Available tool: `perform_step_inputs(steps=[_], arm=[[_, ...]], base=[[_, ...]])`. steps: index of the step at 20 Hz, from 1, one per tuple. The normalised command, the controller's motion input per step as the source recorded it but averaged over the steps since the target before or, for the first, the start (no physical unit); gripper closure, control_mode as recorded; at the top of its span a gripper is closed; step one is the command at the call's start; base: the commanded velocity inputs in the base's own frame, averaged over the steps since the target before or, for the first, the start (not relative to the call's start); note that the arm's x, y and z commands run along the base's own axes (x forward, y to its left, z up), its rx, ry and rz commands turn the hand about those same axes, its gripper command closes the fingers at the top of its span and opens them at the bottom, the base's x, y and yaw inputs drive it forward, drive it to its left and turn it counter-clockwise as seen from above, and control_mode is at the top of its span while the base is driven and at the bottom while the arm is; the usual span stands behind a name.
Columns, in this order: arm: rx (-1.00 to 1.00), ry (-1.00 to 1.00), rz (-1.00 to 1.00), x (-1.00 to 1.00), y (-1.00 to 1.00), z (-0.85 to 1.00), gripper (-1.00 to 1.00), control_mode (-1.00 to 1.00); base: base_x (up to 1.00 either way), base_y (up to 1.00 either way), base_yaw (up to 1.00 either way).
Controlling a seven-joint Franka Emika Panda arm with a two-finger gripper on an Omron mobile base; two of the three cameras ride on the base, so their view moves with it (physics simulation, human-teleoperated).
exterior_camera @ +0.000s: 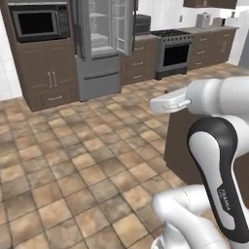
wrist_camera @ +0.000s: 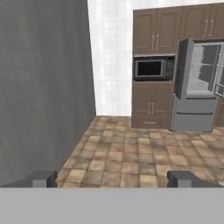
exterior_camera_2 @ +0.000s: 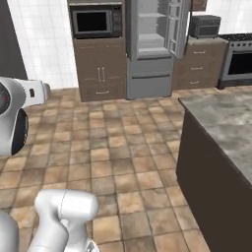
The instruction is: There is a bowl on the dining counter. Grab a lemon wedge from the fridge and place it in the bowl. Then get the liquor bottle and glass cup from the cabinet and place them next to the bowl.
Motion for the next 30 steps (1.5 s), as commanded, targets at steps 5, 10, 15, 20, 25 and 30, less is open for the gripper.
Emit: perform_step_inputs(steps=[5, 10, 15, 20, 25, 30], arm=[[0.0, 0.0, 0.0, 0.0, 0.0, 0.0, -1.0, 1.0], [0.0, 0.0, 0.0, 0.0, 0.0, 0.0, -1.0, 1.0], [0.0, 0.0, 0.0, 0.0, 0.0, 0.0, -1.0, 1.0], [0.0, 0.0, 0.0, 0.0, 0.0, 0.0, -1.0, 1.0], [0.0, 0.0, 0.0, 0.0, 0.0, 0.0, -1.0, 1.0], [0.0, 0.0, 0.0, 0.0, 0.0, 0.0, -1.0, 1.0]], base=[[1.0, 0.0, -0.17], [1.0, 0.0, -0.22], [1.0, 0.01, -0.26], [1.0, 0.03, -0.28], [1.0, 0.09, -0.31], [1.0, 0.17, -0.33]])
